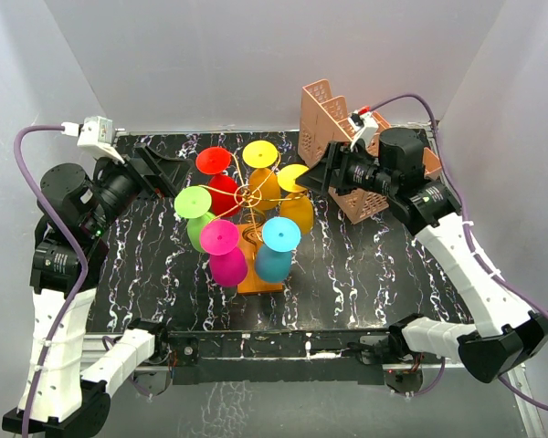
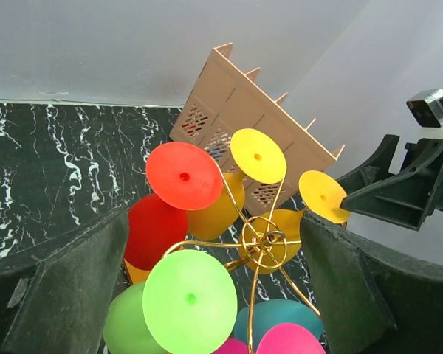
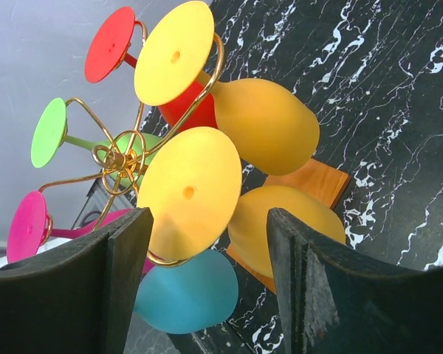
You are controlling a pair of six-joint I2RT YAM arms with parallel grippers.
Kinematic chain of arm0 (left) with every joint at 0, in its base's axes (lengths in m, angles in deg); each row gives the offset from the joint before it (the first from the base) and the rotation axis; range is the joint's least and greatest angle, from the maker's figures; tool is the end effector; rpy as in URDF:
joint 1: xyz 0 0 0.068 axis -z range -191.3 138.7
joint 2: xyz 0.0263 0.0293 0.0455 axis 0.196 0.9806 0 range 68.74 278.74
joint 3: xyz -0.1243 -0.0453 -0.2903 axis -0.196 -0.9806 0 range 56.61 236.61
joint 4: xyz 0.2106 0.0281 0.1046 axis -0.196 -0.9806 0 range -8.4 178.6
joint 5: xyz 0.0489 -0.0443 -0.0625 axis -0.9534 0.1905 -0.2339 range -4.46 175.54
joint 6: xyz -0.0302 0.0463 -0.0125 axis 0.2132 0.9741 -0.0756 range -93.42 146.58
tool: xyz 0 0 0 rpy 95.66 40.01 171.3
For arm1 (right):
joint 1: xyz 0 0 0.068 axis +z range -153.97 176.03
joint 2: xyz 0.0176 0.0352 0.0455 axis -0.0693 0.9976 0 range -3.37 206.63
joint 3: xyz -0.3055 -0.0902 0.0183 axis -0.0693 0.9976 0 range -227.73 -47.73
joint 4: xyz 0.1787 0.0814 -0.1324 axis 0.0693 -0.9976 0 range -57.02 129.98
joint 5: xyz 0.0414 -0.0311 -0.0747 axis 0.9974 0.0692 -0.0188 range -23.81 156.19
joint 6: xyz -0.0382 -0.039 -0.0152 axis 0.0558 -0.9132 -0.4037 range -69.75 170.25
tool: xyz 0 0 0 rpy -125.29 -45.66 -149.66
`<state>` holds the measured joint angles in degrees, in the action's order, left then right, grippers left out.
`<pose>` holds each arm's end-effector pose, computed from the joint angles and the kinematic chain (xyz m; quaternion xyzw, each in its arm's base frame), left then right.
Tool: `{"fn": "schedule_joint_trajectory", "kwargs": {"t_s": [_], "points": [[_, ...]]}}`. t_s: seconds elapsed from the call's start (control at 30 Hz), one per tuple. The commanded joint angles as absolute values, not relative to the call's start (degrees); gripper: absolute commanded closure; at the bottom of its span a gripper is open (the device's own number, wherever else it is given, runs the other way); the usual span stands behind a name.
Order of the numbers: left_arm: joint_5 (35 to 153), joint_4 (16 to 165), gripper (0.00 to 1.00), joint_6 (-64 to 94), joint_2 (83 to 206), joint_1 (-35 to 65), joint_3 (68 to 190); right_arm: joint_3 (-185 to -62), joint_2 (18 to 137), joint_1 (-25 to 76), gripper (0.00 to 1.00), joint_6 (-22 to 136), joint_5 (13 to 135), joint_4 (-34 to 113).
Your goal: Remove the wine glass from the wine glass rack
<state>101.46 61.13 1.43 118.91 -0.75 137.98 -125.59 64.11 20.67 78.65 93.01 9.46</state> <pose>0.0847 -0.0268 0.5245 0.0142 0.6845 -0.3117 0.6589 0.1811 0.1027 0.4621 -0.1065 0.8014 0.4190 0.4134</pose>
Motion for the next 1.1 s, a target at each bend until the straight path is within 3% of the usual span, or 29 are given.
{"fn": "schedule_joint_trajectory", "kwargs": {"t_s": [0.0, 0.4, 0.6, 1.07], "points": [[102.77, 62.22, 0.03, 1.62, 118.59, -1.15, 139.59, -125.75, 64.45, 20.89, 0.34, 78.1, 93.73, 13.67], [103.51, 62.6, 0.03, 1.68, 118.07, -1.17, 139.46, -126.65, 66.2, 20.9, 0.47, 79.45, 92.93, 14.02], [103.43, 62.14, 0.03, 1.96, 118.03, -1.23, 139.61, -127.44, 66.3, 20.89, 0.59, 80.81, 93.43, 14.17], [103.59, 62.94, 0.03, 1.35, 117.52, -1.2, 139.44, -126.56, 64.04, 20.89, 0.77, 91.54, 90.67, 16.73]]}}
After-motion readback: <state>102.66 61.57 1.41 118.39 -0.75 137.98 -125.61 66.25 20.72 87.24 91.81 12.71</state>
